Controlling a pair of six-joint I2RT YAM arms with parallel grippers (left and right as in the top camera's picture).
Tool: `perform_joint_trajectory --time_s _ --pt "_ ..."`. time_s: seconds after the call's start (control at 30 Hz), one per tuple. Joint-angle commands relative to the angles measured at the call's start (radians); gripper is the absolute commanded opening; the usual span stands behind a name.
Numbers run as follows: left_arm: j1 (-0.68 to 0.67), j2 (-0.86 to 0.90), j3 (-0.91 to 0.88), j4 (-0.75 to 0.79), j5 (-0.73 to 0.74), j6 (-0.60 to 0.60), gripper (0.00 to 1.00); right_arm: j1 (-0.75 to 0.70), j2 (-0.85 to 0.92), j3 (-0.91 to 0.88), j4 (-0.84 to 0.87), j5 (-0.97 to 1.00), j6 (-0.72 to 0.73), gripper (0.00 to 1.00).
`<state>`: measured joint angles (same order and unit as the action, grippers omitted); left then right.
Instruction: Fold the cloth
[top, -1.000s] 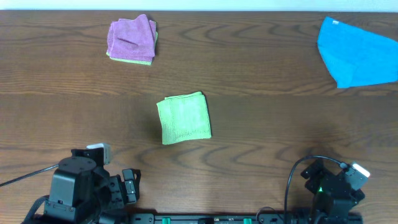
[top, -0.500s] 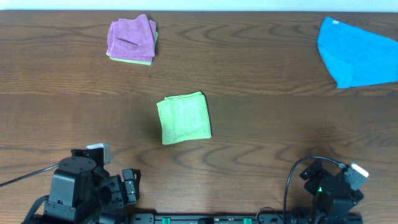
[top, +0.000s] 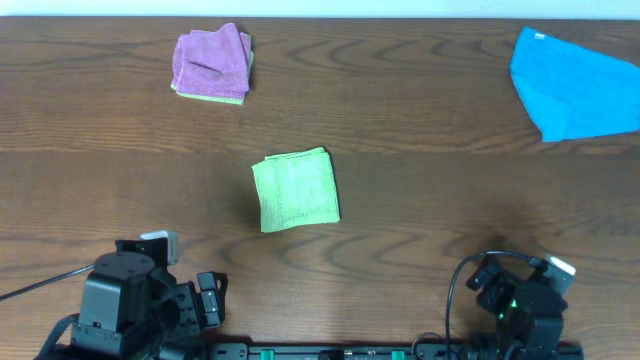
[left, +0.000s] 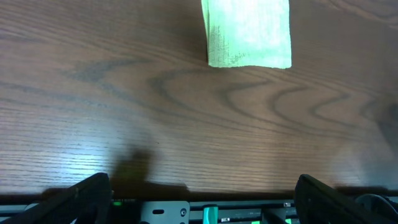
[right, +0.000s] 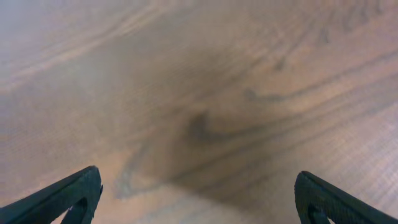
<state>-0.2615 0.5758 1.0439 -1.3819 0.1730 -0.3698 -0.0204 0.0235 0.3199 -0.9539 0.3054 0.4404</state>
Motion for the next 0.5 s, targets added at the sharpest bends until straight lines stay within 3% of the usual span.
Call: perform_joint_trajectory --time_s 0.0,0.47 --pt "0.006 -0.002 0.008 -0.003 0.004 -0.005 0.95 -0.004 -0.010 -0.054 0.059 -0.011 0.011 0.99" --pt "0.006 -0.002 0.008 -0.007 0.000 -0.012 0.95 -0.004 -0.010 -0.114 0.080 -0.011 0.011 0.99"
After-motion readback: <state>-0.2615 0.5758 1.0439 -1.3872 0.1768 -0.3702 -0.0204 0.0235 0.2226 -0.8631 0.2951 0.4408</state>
